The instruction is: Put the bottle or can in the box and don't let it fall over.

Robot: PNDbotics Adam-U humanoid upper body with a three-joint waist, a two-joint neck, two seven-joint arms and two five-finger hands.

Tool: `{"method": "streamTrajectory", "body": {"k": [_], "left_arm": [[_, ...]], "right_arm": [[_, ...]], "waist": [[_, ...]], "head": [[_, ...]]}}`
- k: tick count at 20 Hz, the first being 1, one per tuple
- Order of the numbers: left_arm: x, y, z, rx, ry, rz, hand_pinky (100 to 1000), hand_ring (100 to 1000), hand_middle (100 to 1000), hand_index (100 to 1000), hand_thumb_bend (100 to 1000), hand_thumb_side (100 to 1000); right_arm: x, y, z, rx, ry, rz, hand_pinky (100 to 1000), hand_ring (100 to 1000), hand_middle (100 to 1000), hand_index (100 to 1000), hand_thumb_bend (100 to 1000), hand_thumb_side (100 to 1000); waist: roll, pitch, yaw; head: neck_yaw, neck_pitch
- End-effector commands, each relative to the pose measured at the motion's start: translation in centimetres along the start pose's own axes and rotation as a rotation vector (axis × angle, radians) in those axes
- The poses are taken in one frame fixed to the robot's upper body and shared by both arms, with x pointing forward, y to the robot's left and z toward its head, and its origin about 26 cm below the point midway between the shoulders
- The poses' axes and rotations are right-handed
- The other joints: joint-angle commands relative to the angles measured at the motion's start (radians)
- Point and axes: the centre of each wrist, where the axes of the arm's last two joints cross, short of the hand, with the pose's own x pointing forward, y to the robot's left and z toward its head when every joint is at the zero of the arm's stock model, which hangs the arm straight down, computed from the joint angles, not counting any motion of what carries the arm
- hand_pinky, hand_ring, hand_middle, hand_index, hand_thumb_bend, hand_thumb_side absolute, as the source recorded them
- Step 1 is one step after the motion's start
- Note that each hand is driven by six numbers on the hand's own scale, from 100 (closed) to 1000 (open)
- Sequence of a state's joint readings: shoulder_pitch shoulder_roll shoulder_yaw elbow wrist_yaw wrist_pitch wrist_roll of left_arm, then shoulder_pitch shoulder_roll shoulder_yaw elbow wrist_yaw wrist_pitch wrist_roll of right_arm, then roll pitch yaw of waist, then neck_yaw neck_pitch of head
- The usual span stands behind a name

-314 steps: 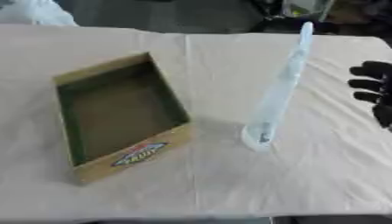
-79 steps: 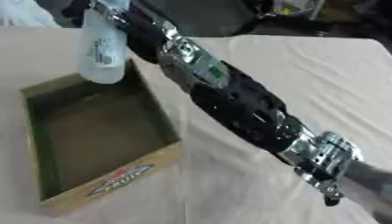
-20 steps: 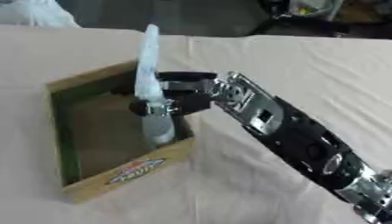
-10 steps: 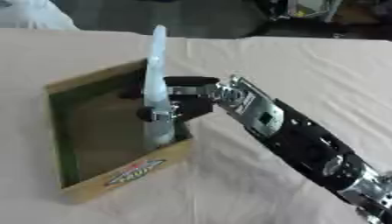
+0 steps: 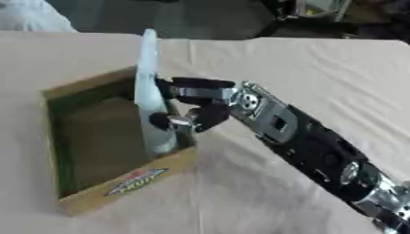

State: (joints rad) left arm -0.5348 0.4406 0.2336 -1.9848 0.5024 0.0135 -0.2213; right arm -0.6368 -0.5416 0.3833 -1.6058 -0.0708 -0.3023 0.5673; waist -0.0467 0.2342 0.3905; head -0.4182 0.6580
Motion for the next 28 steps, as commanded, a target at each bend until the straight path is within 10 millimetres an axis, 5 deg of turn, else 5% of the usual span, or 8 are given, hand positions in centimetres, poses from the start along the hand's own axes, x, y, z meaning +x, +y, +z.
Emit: {"method": "streamTrajectory", "body": {"k": [1,7,28], "left_arm": [[1.2,0.6,-0.3,-0.009,-0.018,-0.047,1000,972,871,626,380,358],[1.1,0.6,-0.3,-0.011,-0.016,-0.051,1000,972,873,626,384,355],[1.0,1.0,0.5,0.009,0.011,-0.080,1000,973,873,625,384,346]], "right_arm": [[0.0,-0.8,0.7,-0.001,0.027,-0.033,1000,1000,1000,1000,100,1000],[-0.7,-0.5,1.0,0.012,0.070,-0.178,1000,1000,1000,1000,100,1000],[1.0,-1.3,2.8,-0.046,0.035,-0.178,1000,1000,1000,1000,100,956]], "waist": [[0.007,-0.016,-0.001],[0.010,-0.015,-0.005],[0.023,-0.028,-0.041]], "head": [[-0.005,-0.003],[-0.005,-0.008],[0.006,0.005]]}}
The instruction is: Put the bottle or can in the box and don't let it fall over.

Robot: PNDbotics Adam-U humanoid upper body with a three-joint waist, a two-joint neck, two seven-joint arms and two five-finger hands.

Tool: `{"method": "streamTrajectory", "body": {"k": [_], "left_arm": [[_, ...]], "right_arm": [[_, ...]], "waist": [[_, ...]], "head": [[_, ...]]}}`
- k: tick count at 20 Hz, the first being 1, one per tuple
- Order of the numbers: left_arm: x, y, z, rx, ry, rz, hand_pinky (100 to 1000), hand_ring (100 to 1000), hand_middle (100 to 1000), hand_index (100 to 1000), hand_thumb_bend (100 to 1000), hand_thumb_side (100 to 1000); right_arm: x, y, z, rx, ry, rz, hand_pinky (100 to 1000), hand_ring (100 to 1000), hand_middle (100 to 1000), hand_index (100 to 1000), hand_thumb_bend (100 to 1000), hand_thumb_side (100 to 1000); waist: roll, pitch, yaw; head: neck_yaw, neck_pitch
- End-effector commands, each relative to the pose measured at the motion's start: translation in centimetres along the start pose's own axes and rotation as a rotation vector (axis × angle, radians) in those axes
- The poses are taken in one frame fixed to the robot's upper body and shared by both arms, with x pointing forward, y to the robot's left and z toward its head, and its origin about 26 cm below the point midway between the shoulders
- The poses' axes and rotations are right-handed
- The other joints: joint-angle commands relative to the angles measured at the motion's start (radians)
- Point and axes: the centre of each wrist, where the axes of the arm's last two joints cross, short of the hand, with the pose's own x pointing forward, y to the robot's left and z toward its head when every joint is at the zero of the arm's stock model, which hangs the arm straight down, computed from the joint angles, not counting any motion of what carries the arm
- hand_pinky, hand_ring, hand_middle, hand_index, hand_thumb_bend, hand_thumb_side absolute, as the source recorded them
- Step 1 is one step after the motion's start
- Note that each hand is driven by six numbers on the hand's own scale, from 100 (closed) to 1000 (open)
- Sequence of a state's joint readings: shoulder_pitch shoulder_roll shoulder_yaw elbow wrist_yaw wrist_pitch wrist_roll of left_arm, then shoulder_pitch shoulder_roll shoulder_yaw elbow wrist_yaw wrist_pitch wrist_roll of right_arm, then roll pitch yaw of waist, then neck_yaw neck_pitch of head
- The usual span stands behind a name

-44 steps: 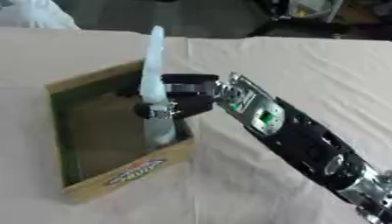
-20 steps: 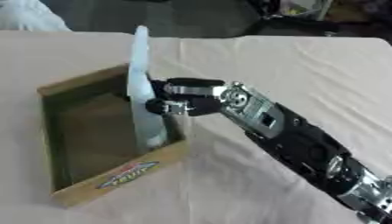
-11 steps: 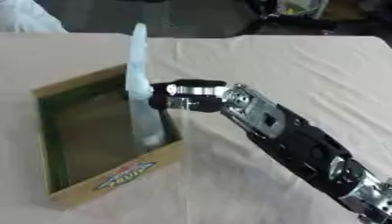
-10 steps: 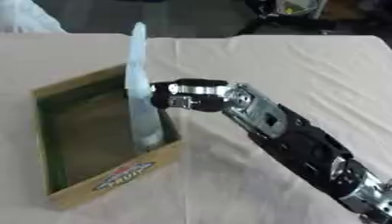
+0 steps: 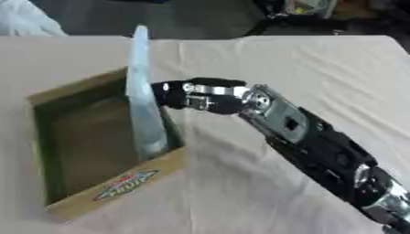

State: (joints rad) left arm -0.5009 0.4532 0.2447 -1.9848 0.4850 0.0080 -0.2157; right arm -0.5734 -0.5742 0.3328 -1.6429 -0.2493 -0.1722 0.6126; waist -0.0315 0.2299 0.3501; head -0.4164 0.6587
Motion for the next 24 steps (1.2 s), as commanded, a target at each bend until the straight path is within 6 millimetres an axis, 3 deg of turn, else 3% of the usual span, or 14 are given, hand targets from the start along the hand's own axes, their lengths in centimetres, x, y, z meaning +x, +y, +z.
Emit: {"method": "streamTrajectory", "body": {"k": [1,6,17,22,24], "left_arm": [[1.1,0.5,-0.4,-0.009,-0.018,-0.047,1000,973,873,625,384,345],[1.1,0.6,-0.2,-0.005,-0.013,-0.056,1000,972,873,626,388,344],[1.0,1.3,0.9,0.031,0.035,-0.093,1000,971,872,625,392,347],[0.8,1.6,1.6,0.071,0.075,-0.115,1000,973,874,628,383,362],[0.6,1.7,2.0,0.080,0.098,-0.121,1000,974,876,629,378,371]], "right_arm": [[1.3,-1.0,0.5,-0.012,-0.013,0.036,1000,1000,1000,1000,100,955],[2.0,-1.0,1.0,-0.015,-0.016,0.054,1000,1000,1000,1000,100,934],[2.8,-0.4,2.9,-0.052,0.012,0.075,1000,1000,1000,1000,100,943],[3.4,0.5,4.1,-0.088,0.027,0.081,1000,1000,1000,1000,100,938],[4.0,0.6,4.8,-0.106,0.048,0.083,1000,1000,1000,1000,100,976]], "waist": [[0.008,-0.025,-0.002],[0.013,-0.034,-0.021],[0.013,-0.066,-0.073],[-0.001,-0.087,-0.116],[-0.004,-0.090,-0.134]], "head": [[0.005,0.004],[0.036,0.004],[0.178,0.037],[0.200,0.049],[0.205,0.049]]}}
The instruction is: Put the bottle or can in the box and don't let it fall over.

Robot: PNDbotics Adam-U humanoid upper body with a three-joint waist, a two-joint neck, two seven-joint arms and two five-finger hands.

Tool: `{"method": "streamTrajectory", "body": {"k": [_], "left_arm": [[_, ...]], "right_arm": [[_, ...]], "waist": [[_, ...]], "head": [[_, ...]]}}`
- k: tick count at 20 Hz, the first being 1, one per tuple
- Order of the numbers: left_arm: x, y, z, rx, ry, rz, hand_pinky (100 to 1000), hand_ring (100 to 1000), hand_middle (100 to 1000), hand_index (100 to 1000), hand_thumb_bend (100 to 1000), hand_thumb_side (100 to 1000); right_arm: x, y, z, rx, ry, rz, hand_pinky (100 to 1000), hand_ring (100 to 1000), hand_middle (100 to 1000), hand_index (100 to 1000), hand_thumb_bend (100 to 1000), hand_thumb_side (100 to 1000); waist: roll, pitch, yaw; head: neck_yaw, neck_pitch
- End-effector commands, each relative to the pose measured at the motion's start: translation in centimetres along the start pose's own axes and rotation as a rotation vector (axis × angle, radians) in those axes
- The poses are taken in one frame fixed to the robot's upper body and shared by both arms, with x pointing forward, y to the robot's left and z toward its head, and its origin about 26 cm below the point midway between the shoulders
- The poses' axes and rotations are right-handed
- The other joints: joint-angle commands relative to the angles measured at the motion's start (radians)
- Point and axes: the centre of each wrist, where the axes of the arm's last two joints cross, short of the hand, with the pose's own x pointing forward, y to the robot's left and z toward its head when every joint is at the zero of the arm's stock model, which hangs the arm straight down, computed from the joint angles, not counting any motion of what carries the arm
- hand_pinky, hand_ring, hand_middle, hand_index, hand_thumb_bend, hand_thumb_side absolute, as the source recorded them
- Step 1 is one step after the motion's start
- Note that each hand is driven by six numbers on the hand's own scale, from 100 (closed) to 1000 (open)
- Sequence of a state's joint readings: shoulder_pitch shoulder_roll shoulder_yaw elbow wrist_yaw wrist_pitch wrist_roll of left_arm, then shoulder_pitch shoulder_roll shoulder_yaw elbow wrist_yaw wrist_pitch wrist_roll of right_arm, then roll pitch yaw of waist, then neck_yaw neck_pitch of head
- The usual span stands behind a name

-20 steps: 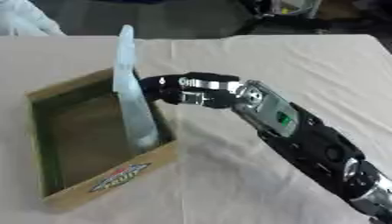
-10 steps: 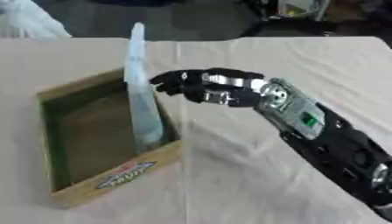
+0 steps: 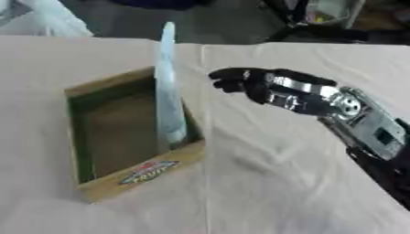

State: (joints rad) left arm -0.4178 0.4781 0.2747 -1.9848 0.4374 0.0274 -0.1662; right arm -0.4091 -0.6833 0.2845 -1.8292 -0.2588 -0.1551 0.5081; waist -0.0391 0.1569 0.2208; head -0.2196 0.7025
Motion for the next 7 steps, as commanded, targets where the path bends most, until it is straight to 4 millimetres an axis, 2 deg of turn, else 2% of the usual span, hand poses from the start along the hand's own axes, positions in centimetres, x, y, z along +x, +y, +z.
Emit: {"method": "streamTrajectory", "body": {"k": [1,3,4,6,7], "left_arm": [[0.8,0.5,0.0,0.003,0.006,-0.045,1000,975,877,629,375,374],[0.6,0.5,0.4,0.003,0.029,-0.050,1000,977,880,630,368,380],[0.5,0.6,0.5,0.000,0.038,-0.052,1000,976,881,630,363,386],[0.2,0.5,0.8,-0.004,0.063,-0.049,1000,970,882,630,356,397],[0.1,0.5,0.9,-0.005,0.075,-0.043,1000,972,884,630,356,403]], "right_arm": [[1.9,-0.9,1.1,-0.022,0.016,0.044,1000,1000,1000,1000,100,968],[3.1,-0.9,1.8,-0.053,0.005,0.019,1000,1000,1000,1000,100,875],[3.6,-1.0,2.1,-0.071,-0.001,0.007,1000,1000,1000,1000,100,787],[4.0,-1.3,3.0,-0.136,-0.022,-0.035,1000,1000,1000,1000,100,689],[4.0,-1.5,3.6,-0.171,-0.037,-0.066,1000,1000,954,1000,100,639]], "waist": [[0.001,-0.017,-0.014],[-0.003,-0.018,-0.033],[-0.005,-0.017,-0.039],[-0.009,-0.016,-0.058],[-0.012,-0.016,-0.068]], "head": [[0.008,0.005],[0.016,0.002],[0.020,0.000],[0.032,-0.001],[0.034,-0.003]]}}
